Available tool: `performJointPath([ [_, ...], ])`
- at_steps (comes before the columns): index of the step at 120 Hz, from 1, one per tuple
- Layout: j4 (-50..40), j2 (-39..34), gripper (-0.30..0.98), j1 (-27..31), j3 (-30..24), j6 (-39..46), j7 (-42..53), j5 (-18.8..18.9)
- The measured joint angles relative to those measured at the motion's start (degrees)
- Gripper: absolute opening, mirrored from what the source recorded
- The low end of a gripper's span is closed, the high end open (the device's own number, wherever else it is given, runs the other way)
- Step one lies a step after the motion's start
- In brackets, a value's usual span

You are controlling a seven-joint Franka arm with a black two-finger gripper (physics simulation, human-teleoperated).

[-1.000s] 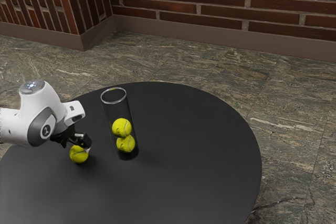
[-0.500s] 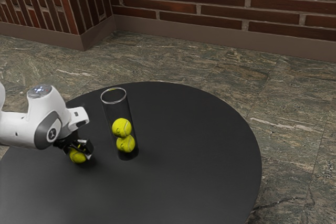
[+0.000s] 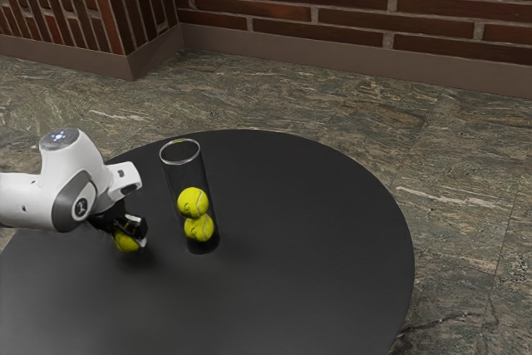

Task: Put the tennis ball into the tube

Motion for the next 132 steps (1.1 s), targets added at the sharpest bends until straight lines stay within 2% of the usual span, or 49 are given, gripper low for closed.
performJointPath([
  [20, -0.8, -10.9, 0.18, 0.9, -1.4, -4.0, -0.5, 0.7],
  [24, -0.8, -13.8, 0.16, 3.7, -4.2, -5.8, -0.7, 0.9],
  [34, 0.5, -21.3, 0.14, 14.8, -15.9, -12.0, -1.4, 1.5],
  [48, 6.5, -25.5, 0.12, 18.3, -20.4, -22.0, -2.7, 2.3],
  [64, 16.6, -25.0, 0.11, 16.8, -22.4, -33.1, -3.9, 2.5],
  [82, 25.2, -19.1, 0.14, 15.0, -24.9, -40.8, -4.4, 1.3],
  [103, 29.5, -14.6, 0.15, 14.7, -27.6, -45.0, -4.5, -0.3],
  [132, 33.1, -10.0, 0.15, 14.8, -28.7, -46.9, -4.2, -0.8],
])
